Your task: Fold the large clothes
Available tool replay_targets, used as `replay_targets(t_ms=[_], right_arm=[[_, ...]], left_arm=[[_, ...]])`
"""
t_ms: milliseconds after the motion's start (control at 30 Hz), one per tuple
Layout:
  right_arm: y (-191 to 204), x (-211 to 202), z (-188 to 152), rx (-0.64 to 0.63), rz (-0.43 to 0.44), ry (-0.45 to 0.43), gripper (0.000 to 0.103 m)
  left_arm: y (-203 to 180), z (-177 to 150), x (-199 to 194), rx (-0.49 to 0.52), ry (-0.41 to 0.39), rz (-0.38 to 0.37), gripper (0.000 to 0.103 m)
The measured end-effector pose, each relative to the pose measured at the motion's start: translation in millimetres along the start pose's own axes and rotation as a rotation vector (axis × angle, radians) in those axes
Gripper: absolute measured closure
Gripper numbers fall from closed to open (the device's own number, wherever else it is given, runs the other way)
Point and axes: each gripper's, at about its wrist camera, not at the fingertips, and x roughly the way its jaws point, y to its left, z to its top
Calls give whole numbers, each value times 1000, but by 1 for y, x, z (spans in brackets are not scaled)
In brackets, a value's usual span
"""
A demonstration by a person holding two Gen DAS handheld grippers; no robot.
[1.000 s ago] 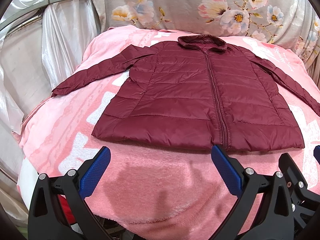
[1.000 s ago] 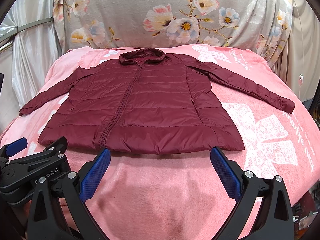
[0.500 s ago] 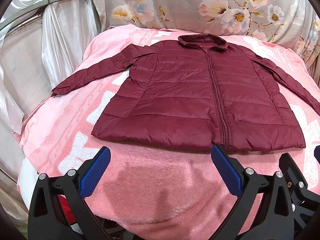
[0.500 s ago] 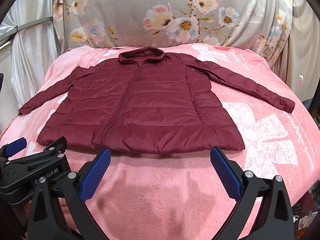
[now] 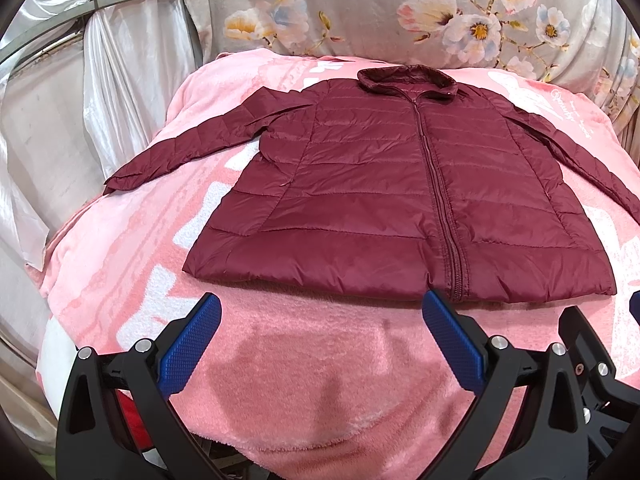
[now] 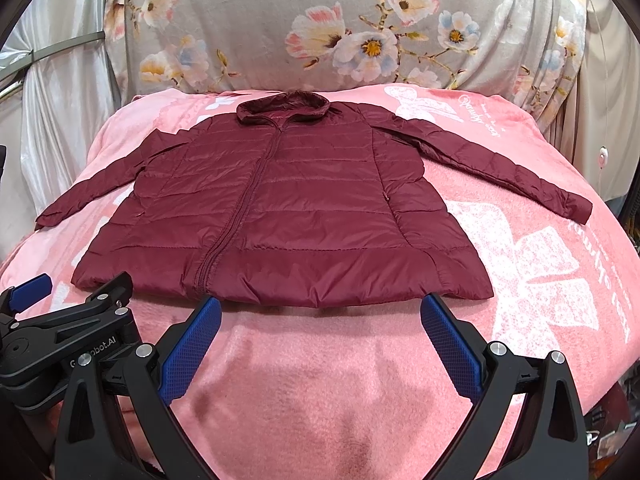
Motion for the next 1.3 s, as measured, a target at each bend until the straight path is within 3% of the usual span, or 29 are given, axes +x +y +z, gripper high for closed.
replay_targets(t_ms=[233,333,400,433,533,733,900,1067,1200,1267,1300], right_arm=[[-12,21,6,16,48,30,5],[-32,33,15,44,60,41,5],[-53,43,23,90,63,56,5],[-75,51,29,139,67,62,5],[-143,70,44,282,24,58,5],[-284,92,62,546,-136,-36,5],[-374,123,60,732,-203,-36,5],[-413,150,59,831,-212,-48,5],[-418,160,70,846,-234,-98,6],[-420,167,78,831,-245,-106,36],[-423,173,83,830,-246,-100,45]], left_arm=[[-13,8,25,12,20,-17,5],[-14,14,29,4,-50,-21,5],[-11,21,31,-16,-94,-63,5],[-11,26,29,-22,-146,-71,5],[-5,36,46,8,-47,-23,5],[22,65,64,-110,-69,-52,5],[25,82,78,-118,-88,-12,5],[20,89,96,-126,-66,15,5],[15,90,112,-125,-9,7,5],[12,89,119,-117,9,6,5],[11,88,123,-117,23,5,5]])
